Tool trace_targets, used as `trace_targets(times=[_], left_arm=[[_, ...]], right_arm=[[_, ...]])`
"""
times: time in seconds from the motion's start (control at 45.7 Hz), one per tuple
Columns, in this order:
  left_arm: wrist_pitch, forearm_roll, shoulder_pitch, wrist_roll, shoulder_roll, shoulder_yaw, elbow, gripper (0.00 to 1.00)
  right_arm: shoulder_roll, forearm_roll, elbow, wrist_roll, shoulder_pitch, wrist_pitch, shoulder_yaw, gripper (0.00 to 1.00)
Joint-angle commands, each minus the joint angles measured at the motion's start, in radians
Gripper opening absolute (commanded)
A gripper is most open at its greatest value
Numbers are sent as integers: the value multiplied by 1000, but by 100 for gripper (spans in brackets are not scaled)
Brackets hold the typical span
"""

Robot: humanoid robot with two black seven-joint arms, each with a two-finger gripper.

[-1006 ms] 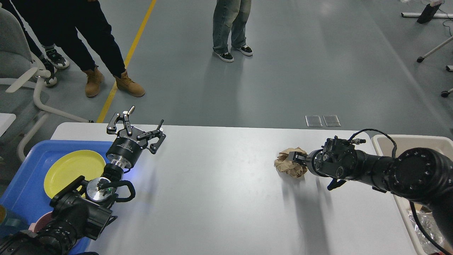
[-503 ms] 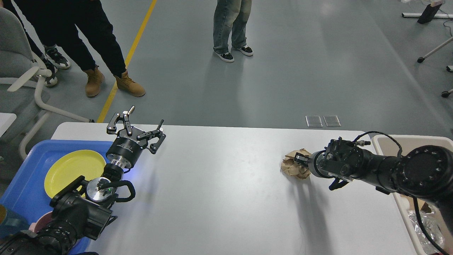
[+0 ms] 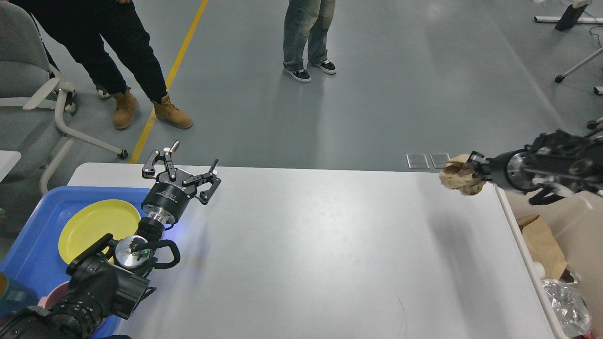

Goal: Tidy desktop
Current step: 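Carry the paper ball into the white bin and release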

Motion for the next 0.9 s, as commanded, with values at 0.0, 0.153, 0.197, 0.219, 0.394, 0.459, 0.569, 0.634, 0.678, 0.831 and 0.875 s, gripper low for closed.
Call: trace_targets(times=[0.0, 0.153, 0.197, 0.219, 0.394, 0.459, 0.569, 0.634, 0.678, 0.831, 0.875], left_arm=[[0, 0, 0, 0, 0, 0, 0, 96], [0, 0, 0, 0, 0, 0, 0, 96], [0, 0, 0, 0, 0, 0, 0, 96], [0, 0, 0, 0, 0, 0, 0, 96], [0, 0, 0, 0, 0, 0, 0, 96], [0, 0, 0, 0, 0, 0, 0, 96], [0, 0, 0, 2, 0, 0, 0, 96], [0, 0, 0, 0, 0, 0, 0, 96], [0, 0, 0, 0, 0, 0, 0, 96], [0, 0, 0, 0, 0, 0, 0, 96], [0, 0, 0, 0, 0, 0, 0, 96]], right_arm=[[-133, -2, 91, 0, 140, 5, -8, 0], [-248, -5, 137, 0, 255, 6, -10, 0], [-268, -6, 135, 0, 261, 6, -10, 0], [-274, -8, 132, 0, 259, 6, -10, 0], [-297, -3, -13, 0, 99, -11, 1, 0], [-294, 3, -95, 0, 1, -20, 7, 0], [-283, 12, -217, 0, -162, -21, 51, 0], [-280, 29, -300, 2, -263, -21, 97, 38], [-266, 32, -364, 3, -328, -21, 128, 84], [-168, 34, -530, 5, -518, -21, 217, 100], [-160, 34, -546, 5, -556, -21, 234, 100]])
